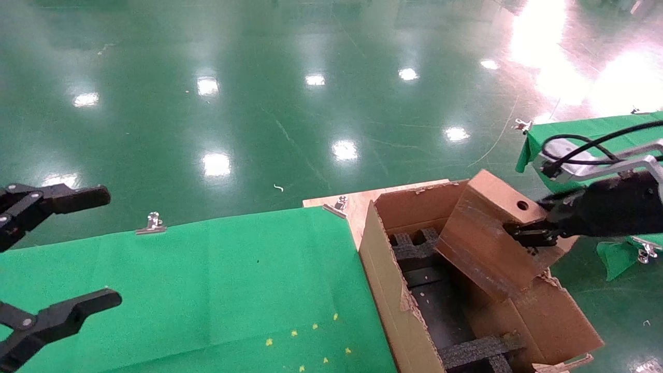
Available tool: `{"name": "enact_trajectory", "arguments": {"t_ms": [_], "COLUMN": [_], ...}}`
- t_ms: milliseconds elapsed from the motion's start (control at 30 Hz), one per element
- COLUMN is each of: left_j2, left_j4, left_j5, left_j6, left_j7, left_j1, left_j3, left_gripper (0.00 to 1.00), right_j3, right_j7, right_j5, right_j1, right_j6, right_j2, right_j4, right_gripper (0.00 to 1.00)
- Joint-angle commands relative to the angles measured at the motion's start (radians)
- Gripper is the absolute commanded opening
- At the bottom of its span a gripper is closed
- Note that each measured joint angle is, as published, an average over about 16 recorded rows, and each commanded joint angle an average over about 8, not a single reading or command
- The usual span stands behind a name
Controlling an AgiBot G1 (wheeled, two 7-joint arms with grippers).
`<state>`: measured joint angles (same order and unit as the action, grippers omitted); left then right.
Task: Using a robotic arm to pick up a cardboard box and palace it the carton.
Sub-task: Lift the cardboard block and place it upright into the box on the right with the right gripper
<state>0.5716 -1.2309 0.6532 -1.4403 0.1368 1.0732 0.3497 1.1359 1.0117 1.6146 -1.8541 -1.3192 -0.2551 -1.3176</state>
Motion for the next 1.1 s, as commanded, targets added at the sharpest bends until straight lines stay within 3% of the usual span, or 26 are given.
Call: {"name": "enact_trajectory", "arguments": {"t_ms": [33, 167, 333, 800, 1100], "left_j2": [0.0, 0.0, 0.0, 0.0, 0.0], "left_j4": [0.0, 0.0, 0.0, 0.0, 0.0], "left_j5": [0.0, 0.0, 0.0, 0.0, 0.0], "left_j6": [0.0, 0.0, 0.0, 0.0, 0.0], "left_j7": [0.0, 0.0, 0.0, 0.0, 0.0], "left_j1": [0.0, 0.0, 0.0, 0.0, 0.0], "left_j3": [0.0, 0.0, 0.0, 0.0, 0.0], "left_gripper": [1.0, 1.0, 1.0, 1.0, 1.0], "right_j3": [0.008, 0.024, 0.039, 0.05, 0.078], "right_j7": [0.126, 0.281, 0.371, 0.398, 0.508], "right_j5": [0.01, 0.036, 0.057, 0.08, 0.138], "right_j1": [0.024, 0.054, 0.077, 0.093, 0.14], "right_j6": [0.034, 0.069, 0.087, 0.105, 0.167], "right_j2": [0.024, 0.036, 0.038, 0.026, 0.007], "right_j4": [-0.029, -0.038, -0.042, -0.018, -0.025], "right_gripper": [0.0, 0.0, 0.0, 0.0, 0.0]}}
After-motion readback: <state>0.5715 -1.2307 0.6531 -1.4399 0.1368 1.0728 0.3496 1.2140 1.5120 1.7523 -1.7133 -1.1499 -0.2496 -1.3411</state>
